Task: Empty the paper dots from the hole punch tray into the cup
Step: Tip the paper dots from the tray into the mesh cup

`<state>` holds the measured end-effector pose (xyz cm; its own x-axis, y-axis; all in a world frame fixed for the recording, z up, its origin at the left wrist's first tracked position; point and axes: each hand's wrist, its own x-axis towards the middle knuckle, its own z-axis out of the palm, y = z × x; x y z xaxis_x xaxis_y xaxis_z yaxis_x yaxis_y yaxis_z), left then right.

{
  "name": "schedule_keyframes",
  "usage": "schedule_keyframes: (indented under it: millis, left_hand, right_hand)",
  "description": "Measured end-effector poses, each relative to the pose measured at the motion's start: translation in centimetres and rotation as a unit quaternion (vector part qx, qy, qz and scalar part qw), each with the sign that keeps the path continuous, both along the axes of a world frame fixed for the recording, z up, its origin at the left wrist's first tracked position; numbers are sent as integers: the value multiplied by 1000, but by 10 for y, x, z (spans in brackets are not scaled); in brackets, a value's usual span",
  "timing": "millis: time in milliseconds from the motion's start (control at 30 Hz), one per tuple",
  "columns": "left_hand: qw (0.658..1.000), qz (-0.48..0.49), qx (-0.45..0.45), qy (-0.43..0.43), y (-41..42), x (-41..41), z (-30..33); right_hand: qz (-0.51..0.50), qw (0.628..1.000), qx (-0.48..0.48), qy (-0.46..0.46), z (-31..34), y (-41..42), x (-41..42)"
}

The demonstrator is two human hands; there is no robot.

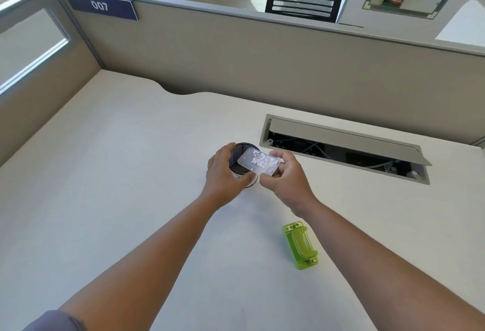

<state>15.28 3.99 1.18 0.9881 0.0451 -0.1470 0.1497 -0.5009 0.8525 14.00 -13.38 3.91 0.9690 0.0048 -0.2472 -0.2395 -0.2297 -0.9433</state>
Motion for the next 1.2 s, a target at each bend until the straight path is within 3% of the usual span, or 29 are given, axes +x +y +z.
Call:
schedule_keyframes:
  millis: [367, 800, 1033, 1200]
  left_hand:
    - [997, -28, 68, -12, 7, 9, 0]
    - [997, -29, 78, -3, 9, 12, 7]
    - [997, -28, 74, 2, 10, 12, 8]
    - [997, -28, 76, -5, 10, 12, 10]
  right_hand:
    - [53, 997, -49, 0, 6, -2, 19]
    - [145, 959, -235, -56, 20, 7, 43]
    - [150, 932, -324, -58, 28, 22, 53]
    - [98, 917, -372, -103, 29, 29, 47]
